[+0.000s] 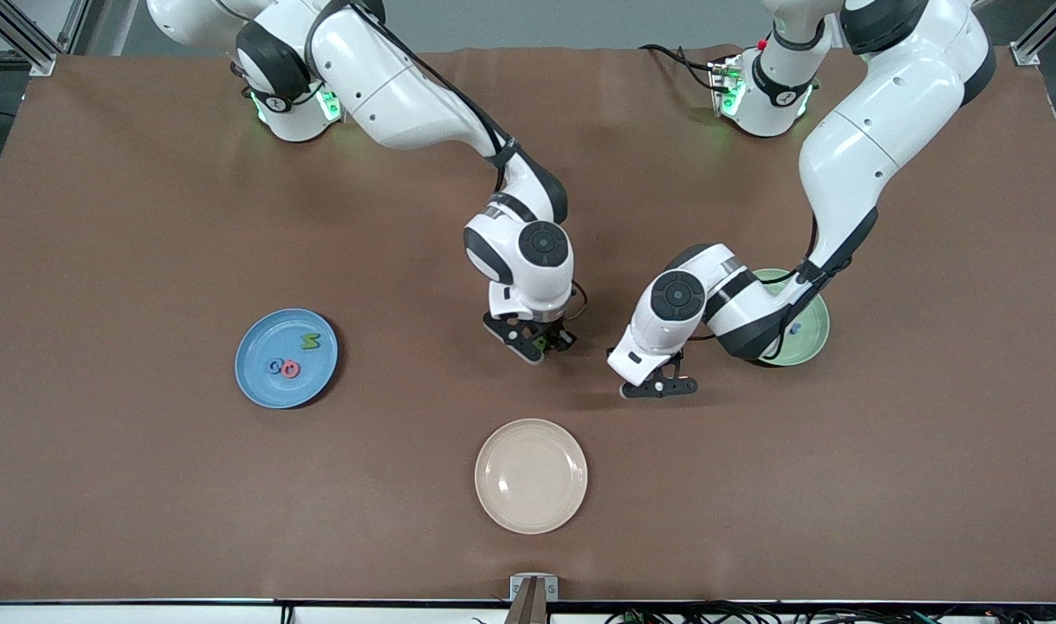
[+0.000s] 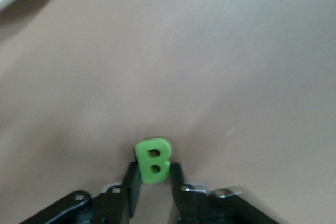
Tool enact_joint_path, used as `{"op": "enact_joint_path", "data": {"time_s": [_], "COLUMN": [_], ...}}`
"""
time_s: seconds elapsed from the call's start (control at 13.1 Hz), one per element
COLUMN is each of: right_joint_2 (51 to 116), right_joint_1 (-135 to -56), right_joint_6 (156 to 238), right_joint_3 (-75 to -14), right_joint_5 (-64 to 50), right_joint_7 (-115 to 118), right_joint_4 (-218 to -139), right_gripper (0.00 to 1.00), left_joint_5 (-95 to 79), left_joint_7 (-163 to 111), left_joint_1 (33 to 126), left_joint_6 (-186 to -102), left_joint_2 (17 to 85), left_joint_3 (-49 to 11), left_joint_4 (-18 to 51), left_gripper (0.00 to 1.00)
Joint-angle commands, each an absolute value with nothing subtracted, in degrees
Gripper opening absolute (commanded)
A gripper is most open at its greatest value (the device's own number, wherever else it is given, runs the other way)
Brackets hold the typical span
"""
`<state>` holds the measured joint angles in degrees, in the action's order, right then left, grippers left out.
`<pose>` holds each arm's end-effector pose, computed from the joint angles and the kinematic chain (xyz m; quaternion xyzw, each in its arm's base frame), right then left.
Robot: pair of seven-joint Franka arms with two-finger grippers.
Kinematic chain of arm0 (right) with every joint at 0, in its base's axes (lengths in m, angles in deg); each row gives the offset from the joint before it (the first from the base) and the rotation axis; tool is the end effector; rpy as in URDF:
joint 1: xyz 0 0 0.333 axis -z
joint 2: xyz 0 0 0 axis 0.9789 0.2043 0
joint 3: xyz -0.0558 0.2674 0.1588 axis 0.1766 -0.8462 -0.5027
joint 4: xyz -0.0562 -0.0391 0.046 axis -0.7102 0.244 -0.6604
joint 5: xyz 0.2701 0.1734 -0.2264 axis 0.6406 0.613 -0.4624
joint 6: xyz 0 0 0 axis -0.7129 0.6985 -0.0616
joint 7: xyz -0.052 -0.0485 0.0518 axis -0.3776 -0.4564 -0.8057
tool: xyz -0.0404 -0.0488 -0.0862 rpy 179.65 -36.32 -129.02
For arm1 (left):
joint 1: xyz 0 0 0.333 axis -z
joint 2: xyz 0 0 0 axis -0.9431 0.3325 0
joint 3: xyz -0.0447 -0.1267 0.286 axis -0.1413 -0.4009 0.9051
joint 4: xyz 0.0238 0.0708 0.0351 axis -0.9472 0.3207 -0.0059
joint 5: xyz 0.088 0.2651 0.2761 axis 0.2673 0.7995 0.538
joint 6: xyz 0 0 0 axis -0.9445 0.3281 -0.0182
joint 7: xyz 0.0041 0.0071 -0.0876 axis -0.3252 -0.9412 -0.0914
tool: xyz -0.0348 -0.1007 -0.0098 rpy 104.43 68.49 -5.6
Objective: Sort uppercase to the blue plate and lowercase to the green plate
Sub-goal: 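Place the c on the green plate while the right gripper places the B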
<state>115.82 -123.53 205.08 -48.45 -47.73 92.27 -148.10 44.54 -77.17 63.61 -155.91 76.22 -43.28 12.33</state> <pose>0.5450 0.5291 0.1871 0.9412 -0.3360 0.0308 0.0184 0.5916 -0.3248 0.1845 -0.9994 -0.0335 -0.0070 0.0062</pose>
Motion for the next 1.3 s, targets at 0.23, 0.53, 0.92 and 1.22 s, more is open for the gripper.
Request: {"op": "enact_joint_path", "data": {"time_s": [0.23, 0.53, 0.92, 1.22], "right_joint_2": [107.6, 96.9, 78.8, 77.3], "right_joint_1": [-114.1, -106.4, -89.8, -78.8], "right_joint_6": [188.8, 189.5, 203.0, 215.4], "right_joint_3": [-49.1, -49.0, -49.1, -49.2], "right_joint_5": [-48.6, -50.0, -51.2, -51.1], "right_joint_7": [79.3, 68.0, 44.6, 31.8], "right_joint_4": [-152.1, -166.7, -194.0, -203.5], "right_gripper": [0.00, 0.00, 0.00, 0.00], "left_joint_5": [45.0, 51.1, 56.7, 62.9], "left_joint_7": [-73.0, -69.2, -61.9, -60.1], "left_joint_1": [41.2, 25.7, 10.9, 6.1], "left_joint_6": [-145.6, -144.1, -144.1, -145.2], "left_joint_2": [72.8, 72.7, 72.8, 73.5], "left_joint_3": [-63.3, -72.9, -78.9, -79.6], "left_joint_4": [24.0, 34.5, 45.0, 48.7], "left_gripper": [0.08, 0.08, 0.08, 0.08]}}
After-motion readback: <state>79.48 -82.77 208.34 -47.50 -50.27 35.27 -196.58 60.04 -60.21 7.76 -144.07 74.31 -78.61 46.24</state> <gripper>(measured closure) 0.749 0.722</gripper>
